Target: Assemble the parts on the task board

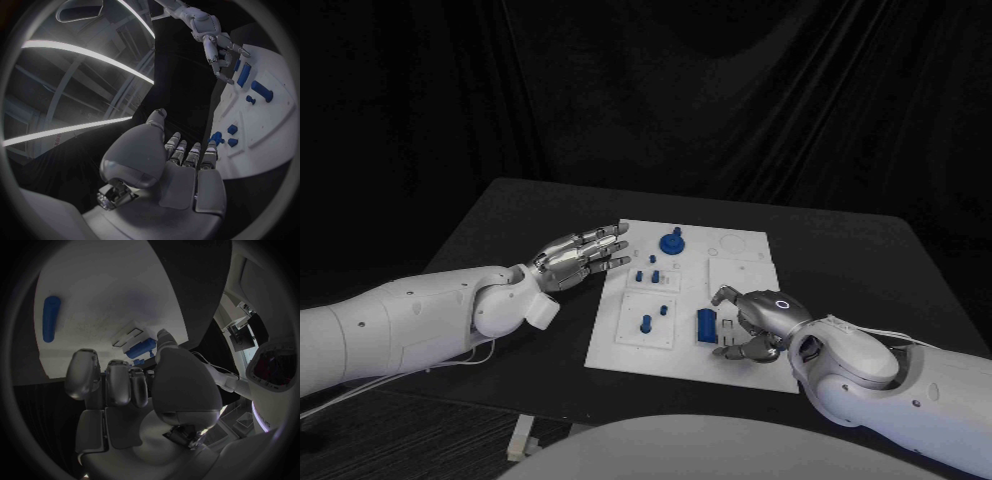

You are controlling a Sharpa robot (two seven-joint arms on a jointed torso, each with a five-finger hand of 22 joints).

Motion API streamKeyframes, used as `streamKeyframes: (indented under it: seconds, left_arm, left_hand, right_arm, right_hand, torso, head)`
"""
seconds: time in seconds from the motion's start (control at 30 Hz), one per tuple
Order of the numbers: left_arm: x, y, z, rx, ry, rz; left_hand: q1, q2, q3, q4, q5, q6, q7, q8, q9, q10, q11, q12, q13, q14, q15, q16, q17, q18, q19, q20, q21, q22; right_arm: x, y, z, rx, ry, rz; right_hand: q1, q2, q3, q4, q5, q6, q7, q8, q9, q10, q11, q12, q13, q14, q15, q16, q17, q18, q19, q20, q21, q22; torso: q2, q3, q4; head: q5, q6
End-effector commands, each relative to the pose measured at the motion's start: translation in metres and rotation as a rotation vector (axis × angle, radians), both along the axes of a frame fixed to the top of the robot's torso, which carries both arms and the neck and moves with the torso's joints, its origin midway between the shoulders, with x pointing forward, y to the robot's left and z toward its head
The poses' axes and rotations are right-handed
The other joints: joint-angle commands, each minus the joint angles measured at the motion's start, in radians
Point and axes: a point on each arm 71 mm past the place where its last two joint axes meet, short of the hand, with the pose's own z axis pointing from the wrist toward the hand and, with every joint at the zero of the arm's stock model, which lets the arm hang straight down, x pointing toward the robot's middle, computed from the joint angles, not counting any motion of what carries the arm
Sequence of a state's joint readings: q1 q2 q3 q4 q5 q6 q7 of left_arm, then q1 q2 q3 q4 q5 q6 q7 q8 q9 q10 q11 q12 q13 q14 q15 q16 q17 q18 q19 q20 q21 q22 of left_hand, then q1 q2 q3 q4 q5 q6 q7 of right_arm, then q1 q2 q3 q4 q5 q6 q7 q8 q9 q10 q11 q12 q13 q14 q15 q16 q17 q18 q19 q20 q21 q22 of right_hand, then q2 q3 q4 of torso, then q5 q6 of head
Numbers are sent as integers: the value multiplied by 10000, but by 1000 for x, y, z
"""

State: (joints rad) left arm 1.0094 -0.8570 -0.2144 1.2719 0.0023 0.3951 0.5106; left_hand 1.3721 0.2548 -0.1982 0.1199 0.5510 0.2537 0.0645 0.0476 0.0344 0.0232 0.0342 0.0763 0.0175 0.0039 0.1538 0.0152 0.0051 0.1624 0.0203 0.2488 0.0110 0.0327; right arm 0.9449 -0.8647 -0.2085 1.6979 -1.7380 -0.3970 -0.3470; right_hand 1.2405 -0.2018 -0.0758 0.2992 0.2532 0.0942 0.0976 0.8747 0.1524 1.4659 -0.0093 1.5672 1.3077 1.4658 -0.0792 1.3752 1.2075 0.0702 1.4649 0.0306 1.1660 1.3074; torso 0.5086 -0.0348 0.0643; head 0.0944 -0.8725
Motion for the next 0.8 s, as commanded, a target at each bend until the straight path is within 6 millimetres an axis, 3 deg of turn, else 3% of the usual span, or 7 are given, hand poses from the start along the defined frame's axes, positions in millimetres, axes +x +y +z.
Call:
streamKeyframes:
  seconds: [0.03,0.43,0.5,0.57,0.7,0.77,0.8]
  left_arm:
    - [-1,-2,0,-199,19,-64]
    - [-1,1,1,-249,-74,55]
    - [-2,1,2,-301,-142,111]
    - [-2,1,3,-360,-220,173]
    - [-2,1,4,-443,-346,279]
    - [-2,1,5,-465,-380,307]
    - [-2,1,5,-472,-400,327]
  left_hand:
    - [-13,59,0,-27,6,-12,47,25,10,-47,51,35,-3,11,66,41,8,95,-8,87,33,9]
    - [-38,64,-7,-14,-2,23,57,34,15,-46,56,47,0,12,72,46,9,93,-6,92,34,10]
    - [-41,46,-15,-28,15,61,50,48,21,-26,67,97,10,21,65,70,16,97,5,93,41,22]
    - [-39,31,-19,-40,23,77,43,54,23,-14,72,119,15,27,59,84,20,100,11,92,45,29]
    - [-31,9,-25,-64,41,93,34,62,24,2,77,150,20,33,42,94,23,107,16,87,47,32]
    - [-29,4,-27,-68,43,101,31,64,25,6,77,159,21,35,39,99,24,108,18,85,49,35]
    - [-29,4,-27,-68,43,101,31,64,25,6,77,159,21,35,39,99,24,108,18,85,49,35]
  right_arm:
    - [0,-2,1,88,-204,-191]
    - [8,-25,33,1466,-1359,-780]
    - [15,-33,45,1758,-1341,-1193]
    - [25,-43,59,1885,-1164,-1722]
    - [44,-63,79,1011,-34,-2759]
    - [51,-71,84,107,794,-3009]
    - [55,-76,87,-536,1389,-3112]
  right_hand:
    - [-64,-112,-71,5,-156,-48,12,67,-31,1048,57,36,2631,426,65,-33,4,98,20,37,-61,1563]
    - [-1283,659,341,-18,-508,1226,-99,322,-257,1048,-26,36,2631,465,6,63,164,40,140,-2,269,1656]
    - [-1347,1389,599,-90,486,2723,-174,426,-324,1048,-87,36,2631,503,-45,172,332,3,198,-43,473,1709]
    - [-1014,1481,672,-140,1353,4079,-186,389,-346,1048,-93,36,2631,524,-54,243,433,-20,230,-67,603,1739]
    - [-541,1467,869,-109,2846,7050,-485,-762,-601,1048,-206,36,2631,556,-122,390,630,-76,304,-147,967,1820]
    - [-771,1387,747,-93,2568,7138,-433,-1208,-691,1048,-155,36,2631,550,-109,384,609,-88,303,-137,991,1823]
    - [-1453,1291,402,-94,1455,7528,-466,-1594,-735,1048,-168,36,2631,494,-117,241,347,-56,257,-138,850,1779]
  torso:
    - [2,-1,2]
    - [-1,-1,2]
    - [0,0,5]
    - [-3,0,-3]
    - [-9,0,4]
    - [-10,1,11]
    - [-8,1,12]
  head:
    - [11,-1]
    - [47,-1]
    - [38,-1]
    - [30,-1]
    - [9,-1]
    - [-16,-1]
    - [-28,-1]
